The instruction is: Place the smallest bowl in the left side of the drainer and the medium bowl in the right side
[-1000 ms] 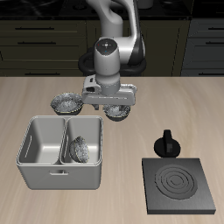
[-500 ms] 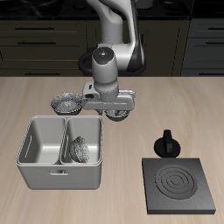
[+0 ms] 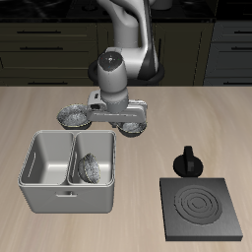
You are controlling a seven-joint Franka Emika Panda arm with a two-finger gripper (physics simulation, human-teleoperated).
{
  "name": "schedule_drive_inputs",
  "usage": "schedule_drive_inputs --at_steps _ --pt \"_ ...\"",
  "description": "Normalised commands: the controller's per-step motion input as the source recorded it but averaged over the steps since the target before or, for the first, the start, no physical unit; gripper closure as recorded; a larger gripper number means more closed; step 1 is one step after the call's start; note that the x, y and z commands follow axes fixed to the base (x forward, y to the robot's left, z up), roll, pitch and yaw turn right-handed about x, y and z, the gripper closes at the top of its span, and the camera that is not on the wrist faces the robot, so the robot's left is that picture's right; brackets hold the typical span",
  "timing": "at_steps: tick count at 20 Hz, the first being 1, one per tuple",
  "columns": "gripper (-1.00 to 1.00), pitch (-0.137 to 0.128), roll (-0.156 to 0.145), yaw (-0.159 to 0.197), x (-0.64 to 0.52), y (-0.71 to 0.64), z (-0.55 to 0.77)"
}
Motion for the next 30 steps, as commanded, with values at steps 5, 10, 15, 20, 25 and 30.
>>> schedule_drive_inputs --at_steps 5,10,15,20,25,30 --pt "1.0 -0.028 0.009 0.003 -0.02 -0.01 0.3" --pt "1.0 -0.118 0.0 0.031 0.0 -0.06 0.87" --pt "1.0 -0.121 -0.028 0.03 -0.03 -0.18 0.91" --pt "1.0 -0.078 -0.027 0.022 0.02 -0.21 0.86" --pt "1.0 0.029 -0.004 -0.003 0.13 -0.18 0.26" --pt "1.0 0.095 0.032 -0.053 0.2 -0.35 0.17"
